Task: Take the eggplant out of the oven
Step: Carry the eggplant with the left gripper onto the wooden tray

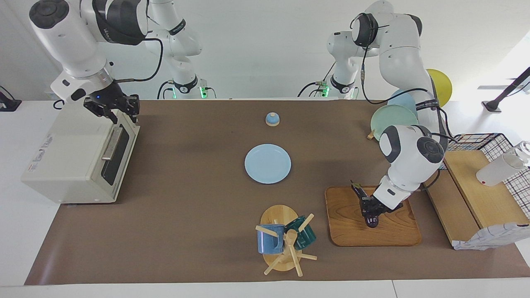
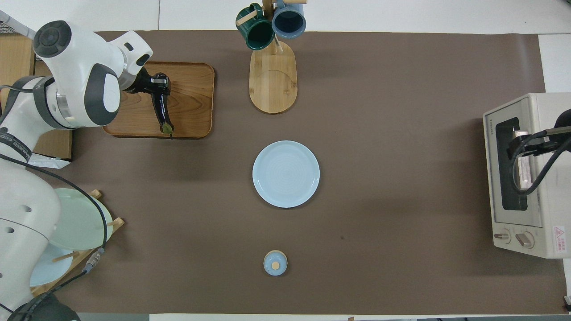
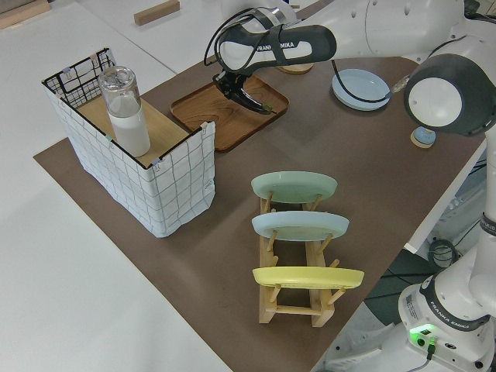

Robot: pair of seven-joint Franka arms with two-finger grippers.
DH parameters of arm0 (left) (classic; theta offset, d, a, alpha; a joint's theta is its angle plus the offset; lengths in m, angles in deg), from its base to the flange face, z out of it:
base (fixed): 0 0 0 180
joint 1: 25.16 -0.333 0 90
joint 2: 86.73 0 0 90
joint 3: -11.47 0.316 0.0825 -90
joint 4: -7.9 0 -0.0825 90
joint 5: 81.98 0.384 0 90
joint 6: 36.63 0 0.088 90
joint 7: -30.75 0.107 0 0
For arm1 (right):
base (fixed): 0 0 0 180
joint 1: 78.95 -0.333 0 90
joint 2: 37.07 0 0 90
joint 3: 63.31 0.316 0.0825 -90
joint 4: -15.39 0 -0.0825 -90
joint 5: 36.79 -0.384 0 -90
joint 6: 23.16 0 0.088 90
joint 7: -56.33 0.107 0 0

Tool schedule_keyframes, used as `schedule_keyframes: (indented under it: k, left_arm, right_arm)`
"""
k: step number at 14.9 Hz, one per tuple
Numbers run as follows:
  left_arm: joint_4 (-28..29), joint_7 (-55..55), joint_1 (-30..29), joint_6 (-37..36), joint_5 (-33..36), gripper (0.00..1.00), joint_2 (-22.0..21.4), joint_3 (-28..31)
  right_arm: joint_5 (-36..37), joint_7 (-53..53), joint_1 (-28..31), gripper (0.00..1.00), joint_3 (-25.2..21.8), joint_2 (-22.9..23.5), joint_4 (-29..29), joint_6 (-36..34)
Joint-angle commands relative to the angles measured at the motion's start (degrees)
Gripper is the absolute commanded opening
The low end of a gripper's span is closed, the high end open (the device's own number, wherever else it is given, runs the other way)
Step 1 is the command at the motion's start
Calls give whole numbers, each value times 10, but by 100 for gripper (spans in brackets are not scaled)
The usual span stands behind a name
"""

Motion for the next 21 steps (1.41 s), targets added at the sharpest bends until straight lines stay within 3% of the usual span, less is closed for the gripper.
schedule_keyframes:
  k: [1, 2, 3, 4, 9, 13, 21]
  left_arm:
    - [2, 19, 0, 18, 11, 0, 7, -2]
    - [3, 22, 0, 18, 10, 0, 7, -2]
    - [3, 22, -1, 15, 8, 67, 6, -2]
    - [2, 22, -1, 12, 8, 100, 6, -2]
    - [-5, 17, -5, -31, 1, 100, -6, -2]
    - [9, -14, -23, -107, 5, 100, -92, 1]
    - [33, -50, -24, -323, 48, 100, -272, 12]
  right_arm:
    - [-14, 25, 4, 100, 9, 3, -7, -9]
    - [-16, 26, 3, 100, 12, 4, -11, -5]
    - [-18, 26, 4, 100, 13, 6, -18, -7]
    - [-19, 26, 5, 100, 13, 17, -29, -9]
    - [-21, 30, -32, 100, -25, 21, -36, -14]
    - [-21, 31, -82, 100, -74, 19, -33, -14]
    - [-20, 28, -51, 100, -64, 21, -34, -9]
